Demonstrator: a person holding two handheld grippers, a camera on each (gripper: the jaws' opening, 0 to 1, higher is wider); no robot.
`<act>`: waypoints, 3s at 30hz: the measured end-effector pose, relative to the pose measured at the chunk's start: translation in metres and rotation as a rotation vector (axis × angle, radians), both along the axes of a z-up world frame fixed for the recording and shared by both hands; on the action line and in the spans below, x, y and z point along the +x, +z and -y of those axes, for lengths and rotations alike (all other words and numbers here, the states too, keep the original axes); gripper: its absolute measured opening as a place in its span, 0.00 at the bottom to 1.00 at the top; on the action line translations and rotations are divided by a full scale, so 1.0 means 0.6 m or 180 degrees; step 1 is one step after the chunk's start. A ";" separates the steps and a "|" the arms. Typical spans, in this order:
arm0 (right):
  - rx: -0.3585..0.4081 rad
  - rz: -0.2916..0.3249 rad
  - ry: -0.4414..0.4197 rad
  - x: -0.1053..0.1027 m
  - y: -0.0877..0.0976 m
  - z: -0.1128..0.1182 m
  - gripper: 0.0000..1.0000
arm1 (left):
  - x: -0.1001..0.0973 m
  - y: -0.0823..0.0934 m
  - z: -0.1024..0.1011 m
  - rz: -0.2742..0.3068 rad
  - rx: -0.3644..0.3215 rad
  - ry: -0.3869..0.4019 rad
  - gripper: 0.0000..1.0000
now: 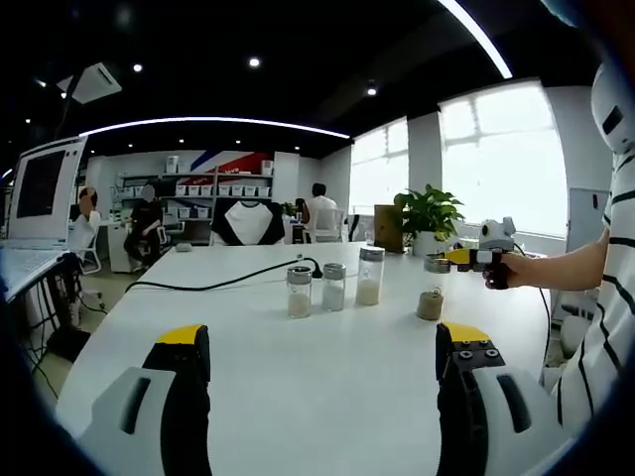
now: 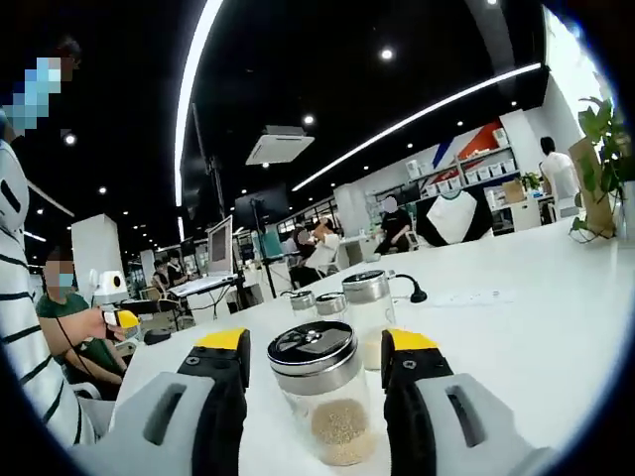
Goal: Rotate the seasoning bottle until the label or dispensing opening points toward the visible target arrow and the bottle remains upright within the marked orientation range
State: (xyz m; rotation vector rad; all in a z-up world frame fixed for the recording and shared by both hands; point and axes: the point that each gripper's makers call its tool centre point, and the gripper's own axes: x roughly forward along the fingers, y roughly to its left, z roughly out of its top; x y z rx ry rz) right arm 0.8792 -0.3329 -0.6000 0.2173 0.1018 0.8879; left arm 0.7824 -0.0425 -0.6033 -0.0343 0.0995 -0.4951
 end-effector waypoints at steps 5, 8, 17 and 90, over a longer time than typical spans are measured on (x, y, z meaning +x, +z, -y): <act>-0.0255 0.0131 -0.0389 0.010 0.002 0.005 0.54 | -0.001 -0.001 -0.002 -0.0001 0.0001 -0.0003 1.00; -0.0393 0.0230 -0.0539 0.010 0.002 0.002 0.53 | -0.001 0.001 -0.003 0.0004 0.0000 0.0004 1.00; -0.0482 0.0249 -0.0776 0.005 -0.009 0.000 0.46 | 0.000 0.008 -0.005 0.0027 0.0005 0.0037 1.00; -0.0377 0.0139 0.0388 0.002 -0.029 -0.003 0.36 | -0.007 0.012 0.024 0.0042 0.0052 -0.0166 1.00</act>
